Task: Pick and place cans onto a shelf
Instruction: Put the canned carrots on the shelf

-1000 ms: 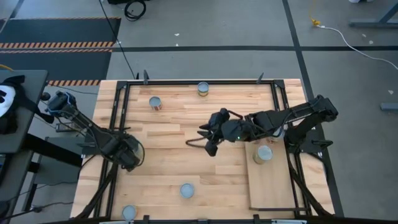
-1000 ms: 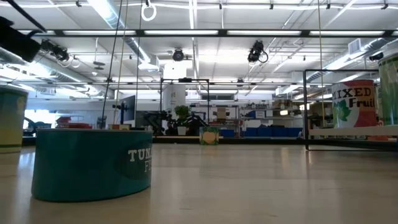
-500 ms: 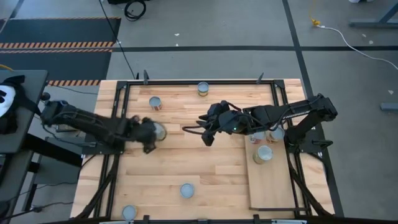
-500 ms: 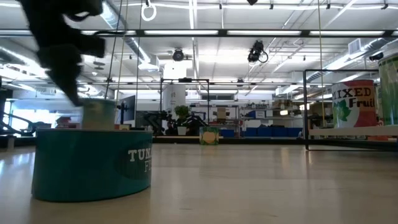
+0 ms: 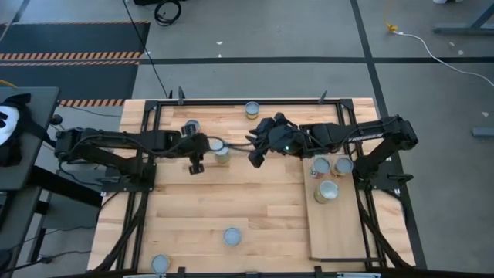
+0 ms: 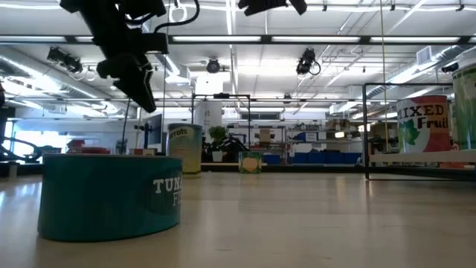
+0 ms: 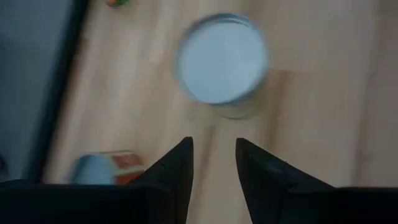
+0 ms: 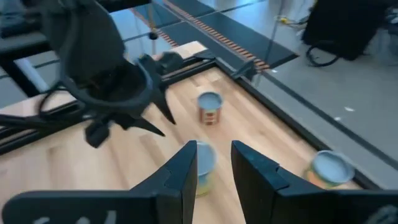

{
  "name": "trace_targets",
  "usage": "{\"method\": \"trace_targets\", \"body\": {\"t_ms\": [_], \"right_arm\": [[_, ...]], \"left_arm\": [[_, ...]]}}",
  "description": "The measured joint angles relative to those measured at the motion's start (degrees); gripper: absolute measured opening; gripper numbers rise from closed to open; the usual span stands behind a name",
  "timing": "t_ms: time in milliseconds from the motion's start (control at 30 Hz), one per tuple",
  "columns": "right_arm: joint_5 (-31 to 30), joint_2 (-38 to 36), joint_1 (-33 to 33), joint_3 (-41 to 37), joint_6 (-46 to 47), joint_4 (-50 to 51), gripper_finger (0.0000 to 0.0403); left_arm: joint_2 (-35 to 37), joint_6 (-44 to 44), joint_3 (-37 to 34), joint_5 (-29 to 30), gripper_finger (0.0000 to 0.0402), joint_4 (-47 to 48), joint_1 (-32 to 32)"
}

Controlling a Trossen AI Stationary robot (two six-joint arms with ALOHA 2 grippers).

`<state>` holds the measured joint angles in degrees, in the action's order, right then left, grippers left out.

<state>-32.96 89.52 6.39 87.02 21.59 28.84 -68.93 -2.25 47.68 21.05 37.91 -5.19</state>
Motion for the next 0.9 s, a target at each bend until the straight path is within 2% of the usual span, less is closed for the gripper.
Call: {"method": "trace_targets", "body": {"t_ms": [67,200,300,500,600,733,900], "right_arm": [[0.8,0.0,-1.6,0.0,-0.9,0.0,0.0105],[5.9,0.0,-4.8,0.0,-2.1,0.0,0.0120],[9.3,0.0,-6.6,0.0,-4.8,0.2,0.0147],[12.4,0.0,-8.7,0.0,-13.1,2.1,0.0213],[15.7,0.0,-9.6,0.0,-13.8,4.6,0.0241],[16.3,0.0,-10.0,0.0,-14.7,10.6,0.0271],[16.2,0.0,-8.2,0.0,-20.0,18.4,0.0295]], "left_arm": [[-0.1,-1.8,0.0,-1.6,0.0126,-1.5,-2.4],[-2.8,-4.7,-0.1,-9.4,0.0148,-3.0,-7.0],[-5.9,-8.3,-0.2,-10.5,0.0192,-4.0,-9.0],[-13.7,-13.4,-0.2,-9.6,0.0309,-8.1,-10.2],[-17.2,-14.1,-0.2,-9.8,0.0347,-11.7,-10.0],[-19.9,-13.9,-0.2,-14.3,0.0356,-17.8,-8.6],[-20.7,-11.7,-0.2,-20.0,0.0357,-28.1,-4.7]]}}
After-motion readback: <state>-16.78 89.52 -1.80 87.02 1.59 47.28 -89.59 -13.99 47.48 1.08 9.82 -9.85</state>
